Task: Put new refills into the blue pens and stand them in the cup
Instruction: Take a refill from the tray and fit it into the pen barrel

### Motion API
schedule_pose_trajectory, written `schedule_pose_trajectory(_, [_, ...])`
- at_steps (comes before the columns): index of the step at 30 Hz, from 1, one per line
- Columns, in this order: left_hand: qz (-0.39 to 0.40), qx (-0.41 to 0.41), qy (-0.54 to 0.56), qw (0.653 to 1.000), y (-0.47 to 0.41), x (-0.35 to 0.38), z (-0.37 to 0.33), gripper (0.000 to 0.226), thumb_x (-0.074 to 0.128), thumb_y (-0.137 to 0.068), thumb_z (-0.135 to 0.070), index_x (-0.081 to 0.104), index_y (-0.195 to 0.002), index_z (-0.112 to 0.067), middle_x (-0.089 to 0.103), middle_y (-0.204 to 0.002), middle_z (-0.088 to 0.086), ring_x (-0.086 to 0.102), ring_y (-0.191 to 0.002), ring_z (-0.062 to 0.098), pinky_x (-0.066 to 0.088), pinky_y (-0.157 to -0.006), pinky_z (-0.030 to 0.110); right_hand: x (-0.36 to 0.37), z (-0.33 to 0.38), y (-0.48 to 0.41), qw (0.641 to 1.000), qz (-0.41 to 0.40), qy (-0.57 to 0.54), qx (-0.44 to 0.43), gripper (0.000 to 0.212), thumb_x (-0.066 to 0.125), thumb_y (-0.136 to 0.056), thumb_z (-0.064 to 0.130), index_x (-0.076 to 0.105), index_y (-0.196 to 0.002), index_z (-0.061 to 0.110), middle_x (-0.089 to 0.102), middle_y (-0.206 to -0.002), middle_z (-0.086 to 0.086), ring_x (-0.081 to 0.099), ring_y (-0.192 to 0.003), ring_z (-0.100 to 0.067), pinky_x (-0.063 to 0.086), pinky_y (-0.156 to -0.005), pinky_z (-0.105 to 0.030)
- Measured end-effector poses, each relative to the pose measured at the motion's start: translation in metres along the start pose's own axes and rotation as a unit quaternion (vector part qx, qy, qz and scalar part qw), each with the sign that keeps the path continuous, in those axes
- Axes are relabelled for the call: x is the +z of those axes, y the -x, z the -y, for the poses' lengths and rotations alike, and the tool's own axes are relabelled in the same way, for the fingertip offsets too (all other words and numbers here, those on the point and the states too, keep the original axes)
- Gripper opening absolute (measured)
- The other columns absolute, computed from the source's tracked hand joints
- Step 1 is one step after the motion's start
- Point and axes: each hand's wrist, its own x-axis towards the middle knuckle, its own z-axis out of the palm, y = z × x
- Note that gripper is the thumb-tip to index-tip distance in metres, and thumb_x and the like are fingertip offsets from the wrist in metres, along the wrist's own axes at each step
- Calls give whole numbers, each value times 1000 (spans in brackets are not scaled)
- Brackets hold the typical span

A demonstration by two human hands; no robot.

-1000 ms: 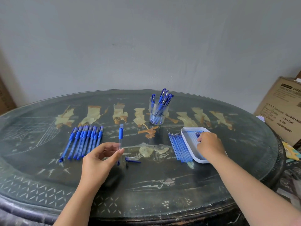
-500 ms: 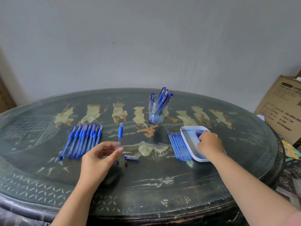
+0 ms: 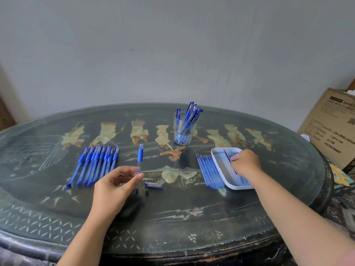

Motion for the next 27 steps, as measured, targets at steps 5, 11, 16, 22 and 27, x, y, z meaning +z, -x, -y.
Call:
schedule_pose_trajectory(5, [2,1,2,1000,0,0,1,25,77,-67,-33,75,-91,-25,74,-85,-6,70,-78,15,59,-80,41,-17,15,14,947,106,-295,70,16,59,-90,-9,69,-94,3,68,-92,-16,65,-80,-23,60,-63,-36])
schedule_pose_trajectory(11, [-3,5,15,1000,0,1,2,21,78,-69,-29,76,-89,-24,74,-85,-4,70,-80,19,59,-82,44,-21,55,45,880,204,-428,24,17,62,-88,-11,67,-97,3,66,-85,-13,60,-73,-20,61,-61,-36])
schedule_pose_trajectory(16, [1,8,19,1000,0,1,1,15,80,-75,-19,76,-88,-23,74,-85,-3,70,-80,17,59,-82,43,-9,101,86,814,265,-514,-53,22,62,-88,-9,65,-108,1,70,-87,-12,64,-74,-20,60,-64,-36])
schedule_pose_trajectory(22, [-4,3,33,999,-1,1,5,15,82,-73,-23,77,-85,-31,75,-85,-2,70,-82,22,57,-86,48,11,145,120,752,236,-605,-114,18,57,-94,-4,59,-106,9,68,-99,-13,64,-81,-22,61,-66,-42])
schedule_pose_trajectory(27, [4,5,25,1000,-1,-1,5,14,81,-76,-20,78,-86,-30,75,-84,-5,70,-81,17,58,-83,41,19,160,123,763,221,-595,-123,17,55,-96,-2,56,-106,12,68,-99,-9,67,-82,-20,61,-66,-42])
